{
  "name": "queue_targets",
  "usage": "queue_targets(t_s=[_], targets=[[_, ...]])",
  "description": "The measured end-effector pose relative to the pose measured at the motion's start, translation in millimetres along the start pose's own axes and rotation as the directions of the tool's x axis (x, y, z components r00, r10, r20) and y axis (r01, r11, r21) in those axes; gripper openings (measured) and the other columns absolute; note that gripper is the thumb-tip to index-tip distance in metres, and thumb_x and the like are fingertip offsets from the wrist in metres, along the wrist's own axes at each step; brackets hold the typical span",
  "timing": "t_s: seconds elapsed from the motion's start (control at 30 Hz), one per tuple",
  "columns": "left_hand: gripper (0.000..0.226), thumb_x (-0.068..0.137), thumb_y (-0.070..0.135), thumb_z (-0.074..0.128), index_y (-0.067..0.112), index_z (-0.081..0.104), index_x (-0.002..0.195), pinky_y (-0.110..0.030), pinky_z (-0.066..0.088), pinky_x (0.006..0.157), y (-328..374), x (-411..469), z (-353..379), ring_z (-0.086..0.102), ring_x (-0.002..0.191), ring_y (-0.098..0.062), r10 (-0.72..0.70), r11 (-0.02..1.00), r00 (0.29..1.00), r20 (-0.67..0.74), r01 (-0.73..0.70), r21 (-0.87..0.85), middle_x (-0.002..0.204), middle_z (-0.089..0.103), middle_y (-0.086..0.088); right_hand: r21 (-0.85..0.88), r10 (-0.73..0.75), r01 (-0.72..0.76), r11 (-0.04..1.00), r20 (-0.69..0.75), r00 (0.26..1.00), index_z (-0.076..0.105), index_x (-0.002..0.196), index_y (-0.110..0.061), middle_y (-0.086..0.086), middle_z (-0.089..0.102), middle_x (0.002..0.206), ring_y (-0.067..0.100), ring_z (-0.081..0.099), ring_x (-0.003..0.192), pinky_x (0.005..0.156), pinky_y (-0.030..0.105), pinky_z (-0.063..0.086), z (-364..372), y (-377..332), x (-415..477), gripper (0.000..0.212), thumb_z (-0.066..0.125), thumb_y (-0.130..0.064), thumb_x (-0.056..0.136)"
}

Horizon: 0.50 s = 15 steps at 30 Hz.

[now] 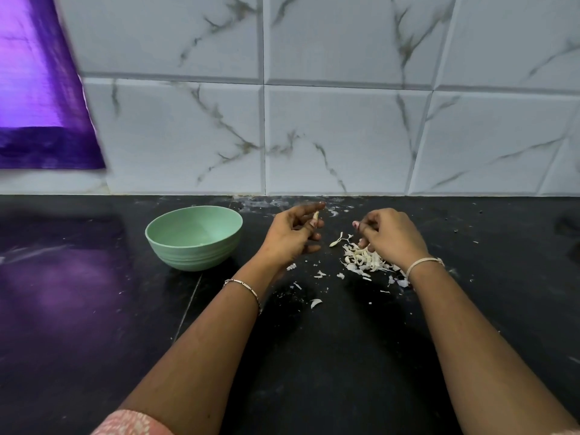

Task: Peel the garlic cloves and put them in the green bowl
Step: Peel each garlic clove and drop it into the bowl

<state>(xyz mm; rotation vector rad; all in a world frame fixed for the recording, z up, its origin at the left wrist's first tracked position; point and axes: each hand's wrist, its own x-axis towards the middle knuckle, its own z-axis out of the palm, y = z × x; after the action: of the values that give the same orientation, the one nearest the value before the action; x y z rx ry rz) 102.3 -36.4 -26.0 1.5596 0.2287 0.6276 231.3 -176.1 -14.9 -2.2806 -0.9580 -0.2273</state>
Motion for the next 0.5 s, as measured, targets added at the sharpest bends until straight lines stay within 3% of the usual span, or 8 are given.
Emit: queue_targets(t_s=[0.1, 0.2, 0.3, 0.37, 0.43, 0.5], targets=[[0.022, 0.094, 0.007, 0.061, 0.012, 0.061, 0.115, -0.021, 0.055, 0.061, -0.1, 0.3, 0.4, 0.059, 0.071, -0.008, 0.007, 1.0, 1.0, -0.024, -0.006, 0.006, 0.091, 0.068, -0.002, -0.145, -0.005, 0.0, 0.989, -0.032, 0.999, 0.059, 0.066, -0.017, -0.004, 0.063, 0.06, 0.012, 0.06, 0.061, 0.061, 0.029, 0.044, -2.8, -3.9, -0.7, 0.045, 0.053, -0.052, 0.093], [0.009, 0.093, 0.006, 0.062, 0.014, 0.059, 0.097, -0.02, 0.053, 0.058, -1.2, -0.1, 1.5, 0.059, 0.067, -0.008, -0.013, 1.0, 0.999, -0.049, 0.012, -0.028, 0.088, 0.071, -0.001, -0.12, -0.017, 0.011, 0.993, -0.053, 0.998, 0.056, 0.066, -0.02, -0.004, 0.059, 0.061, 0.021, 0.058, 0.066, 0.063, 0.031, 0.041, -1.8, -2.5, -0.4, 0.042, 0.045, -0.042, 0.1], [0.007, 0.094, 0.009, 0.061, 0.014, 0.058, 0.099, -0.022, 0.055, 0.059, -2.6, -0.3, 1.0, 0.061, 0.069, -0.007, -0.045, 0.998, 0.998, -0.045, 0.043, -0.05, 0.087, 0.072, 0.002, 0.007, -0.055, 0.054, 0.998, 0.056, 0.997, 0.065, 0.098, -0.019, -0.006, 0.063, 0.082, 0.017, 0.061, 0.077, 0.075, 0.035, 0.049, 3.3, 0.4, 2.8, 0.022, 0.045, -0.01, 0.099], [0.006, 0.095, 0.011, 0.061, 0.015, 0.059, 0.099, -0.023, 0.057, 0.059, -3.3, -0.5, 1.4, 0.061, 0.071, -0.007, -0.072, 0.995, 0.997, -0.039, 0.069, -0.072, 0.088, 0.07, 0.003, 0.023, -0.103, 0.101, 0.995, 0.092, 0.99, 0.064, 0.118, -0.023, -0.002, 0.06, 0.103, 0.015, 0.06, 0.088, 0.087, 0.035, 0.05, 6.2, -0.5, 3.0, 0.03, 0.053, -0.007, 0.095], [0.005, 0.095, 0.012, 0.061, 0.018, 0.06, 0.094, -0.027, 0.058, 0.06, -3.3, -0.9, 2.9, 0.06, 0.072, -0.008, -0.082, 0.993, 0.996, -0.038, 0.079, -0.084, 0.089, 0.066, 0.002, 0.137, -0.115, 0.113, 0.984, 0.007, 0.993, 0.07, 0.106, -0.022, -0.001, 0.062, 0.105, 0.013, 0.061, 0.086, 0.086, 0.033, 0.051, 9.7, -6.6, 2.6, 0.016, 0.065, -0.021, 0.091], [0.007, 0.095, 0.012, 0.061, 0.018, 0.061, 0.092, -0.028, 0.059, 0.06, -3.6, -0.9, 4.2, 0.059, 0.07, -0.009, -0.079, 0.994, 0.996, -0.046, 0.076, -0.073, 0.088, 0.062, -0.001, 0.398, -0.036, 0.058, 0.915, -0.063, 0.997, 0.071, 0.082, -0.019, -0.003, 0.068, 0.085, 0.007, 0.061, 0.072, 0.071, 0.028, 0.051, 11.6, -18.5, -2.2, 0.009, 0.074, -0.027, 0.084]])
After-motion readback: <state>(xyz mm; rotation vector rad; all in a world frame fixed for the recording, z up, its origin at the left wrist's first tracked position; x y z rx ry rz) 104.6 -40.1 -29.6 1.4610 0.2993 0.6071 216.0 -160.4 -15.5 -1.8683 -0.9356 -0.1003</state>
